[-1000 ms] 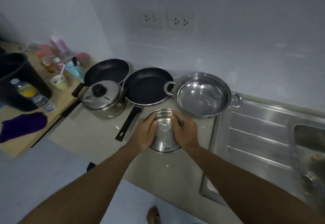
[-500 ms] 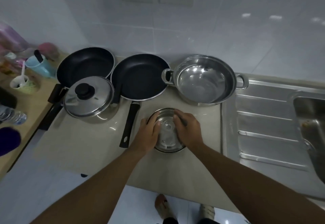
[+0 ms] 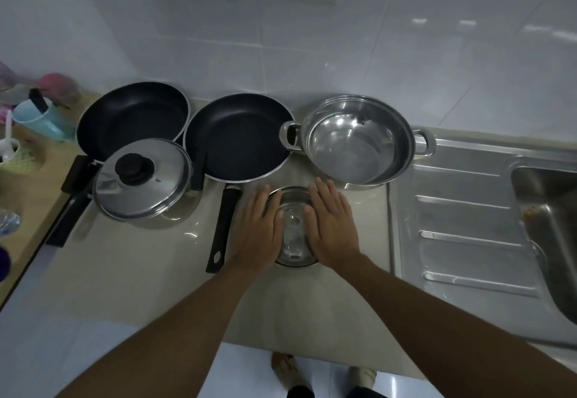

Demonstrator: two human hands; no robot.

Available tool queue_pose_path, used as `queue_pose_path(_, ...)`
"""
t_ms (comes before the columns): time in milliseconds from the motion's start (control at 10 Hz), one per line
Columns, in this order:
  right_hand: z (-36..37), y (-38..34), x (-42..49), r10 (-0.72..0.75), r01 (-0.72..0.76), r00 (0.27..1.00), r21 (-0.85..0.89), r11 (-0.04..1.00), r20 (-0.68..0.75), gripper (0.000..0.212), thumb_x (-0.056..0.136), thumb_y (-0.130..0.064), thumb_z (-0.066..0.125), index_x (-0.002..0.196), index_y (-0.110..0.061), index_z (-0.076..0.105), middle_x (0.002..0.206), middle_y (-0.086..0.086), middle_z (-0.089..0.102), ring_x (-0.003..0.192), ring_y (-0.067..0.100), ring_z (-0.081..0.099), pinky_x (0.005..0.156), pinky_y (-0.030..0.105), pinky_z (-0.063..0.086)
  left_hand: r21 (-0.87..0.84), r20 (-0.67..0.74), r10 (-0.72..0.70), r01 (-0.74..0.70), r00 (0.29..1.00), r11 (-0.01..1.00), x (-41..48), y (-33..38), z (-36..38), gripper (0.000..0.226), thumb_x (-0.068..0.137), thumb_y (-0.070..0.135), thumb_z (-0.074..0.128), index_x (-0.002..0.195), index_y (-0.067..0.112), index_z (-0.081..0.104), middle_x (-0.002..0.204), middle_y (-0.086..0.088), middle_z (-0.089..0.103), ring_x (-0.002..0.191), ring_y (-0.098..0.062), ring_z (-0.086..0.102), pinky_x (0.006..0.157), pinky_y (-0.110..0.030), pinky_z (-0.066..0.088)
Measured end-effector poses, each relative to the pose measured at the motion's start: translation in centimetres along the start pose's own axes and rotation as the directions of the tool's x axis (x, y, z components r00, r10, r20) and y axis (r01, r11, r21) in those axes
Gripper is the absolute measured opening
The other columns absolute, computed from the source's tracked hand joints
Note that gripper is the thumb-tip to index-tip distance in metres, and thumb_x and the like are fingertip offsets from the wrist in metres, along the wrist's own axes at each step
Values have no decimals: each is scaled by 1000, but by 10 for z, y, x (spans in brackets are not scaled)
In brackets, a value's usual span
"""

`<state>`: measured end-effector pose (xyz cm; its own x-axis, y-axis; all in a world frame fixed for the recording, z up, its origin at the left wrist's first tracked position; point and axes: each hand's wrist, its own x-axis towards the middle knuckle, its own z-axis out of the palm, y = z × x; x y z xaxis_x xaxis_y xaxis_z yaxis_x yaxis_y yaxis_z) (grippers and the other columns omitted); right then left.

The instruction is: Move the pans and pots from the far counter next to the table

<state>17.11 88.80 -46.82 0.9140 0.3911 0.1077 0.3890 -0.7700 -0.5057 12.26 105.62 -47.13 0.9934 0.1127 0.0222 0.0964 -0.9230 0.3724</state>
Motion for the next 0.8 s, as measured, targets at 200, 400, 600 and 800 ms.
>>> queue_pose_path(200,2,2,31,35,-26,998,-142,989,61,67,102,-48,3,158,-14,18,167,5,11,153,17,-11,122,39,-14,-1,58,21,-21,998,1000,33,-11,0,59,102,45,8,157,26,21,167,0,12,154,-23,6,123,-41,7)
queue_pose_path(400,6,4,48,78,-68,995,-139,988,69,70,100,-51,1,158,-16,17,167,3,8,153,18,-9,119,36,-17,29,109,36,-39,993,999,54,-16,-3,60,101,46,2,158,29,13,168,1,4,154,-23,-3,124,-45,2)
queue_pose_path(600,7,3,54,114,-101,988,-125,987,103,70,99,-53,0,158,-18,13,168,1,6,154,19,-7,121,38,-13,34,201,22,-29,979,999,64,-18,-10,56,103,46,6,158,34,6,168,5,-4,154,-22,-5,124,-46,0)
queue_pose_path(800,-8,1,57,130,-111,975,-113,987,183,69,101,-55,5,159,-18,8,168,5,1,154,23,-6,122,45,-9,51,338,-24,7,941,999,73,-15,-30,58,103,51,11,157,35,0,166,6,-14,153,-22,-12,123,-48,0)
